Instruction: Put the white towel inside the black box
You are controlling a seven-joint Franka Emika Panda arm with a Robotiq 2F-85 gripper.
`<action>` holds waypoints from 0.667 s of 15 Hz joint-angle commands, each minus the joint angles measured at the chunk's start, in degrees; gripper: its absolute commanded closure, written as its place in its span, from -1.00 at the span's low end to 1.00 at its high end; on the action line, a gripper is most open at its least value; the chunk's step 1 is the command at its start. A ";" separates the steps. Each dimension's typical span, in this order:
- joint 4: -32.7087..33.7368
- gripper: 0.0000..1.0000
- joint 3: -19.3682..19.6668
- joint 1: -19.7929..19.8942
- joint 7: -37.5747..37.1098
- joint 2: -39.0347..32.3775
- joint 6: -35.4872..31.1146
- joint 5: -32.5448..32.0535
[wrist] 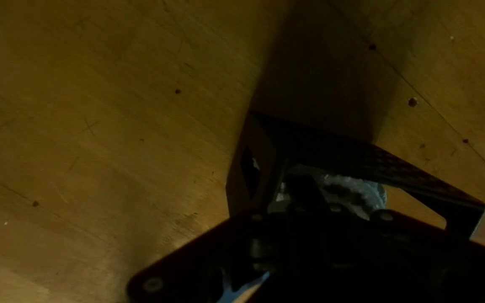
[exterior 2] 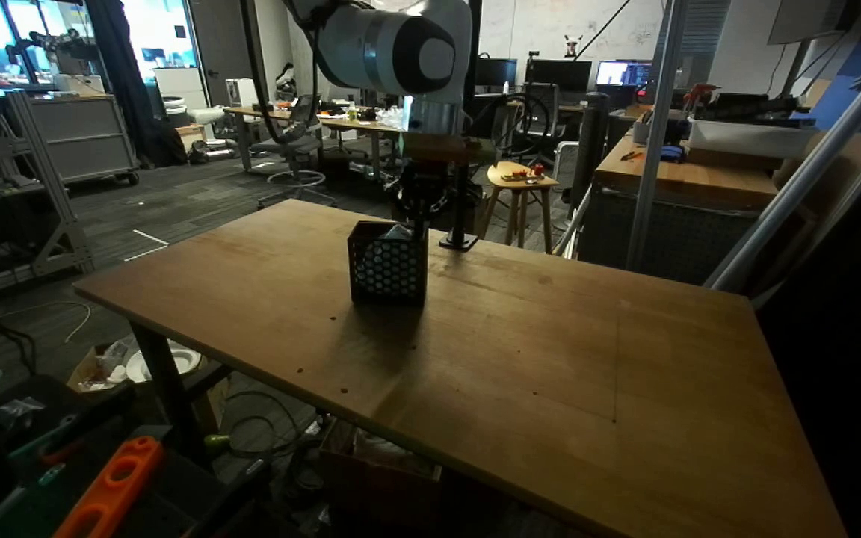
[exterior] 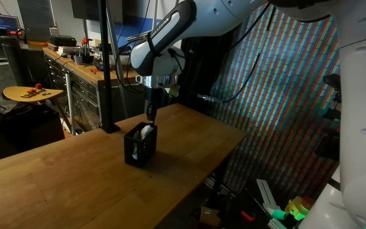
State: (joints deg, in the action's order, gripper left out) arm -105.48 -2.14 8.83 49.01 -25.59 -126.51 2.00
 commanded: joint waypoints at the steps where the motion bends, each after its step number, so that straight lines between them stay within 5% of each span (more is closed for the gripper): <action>1: 0.12 1.00 -1.19 0.38 1.57 -1.09 -0.77 1.28; 10: 0.96 1.00 -4.57 -0.81 1.33 -2.93 0.08 3.05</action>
State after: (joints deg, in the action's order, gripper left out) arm -105.41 -5.84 8.33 49.30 -27.78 -126.50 3.27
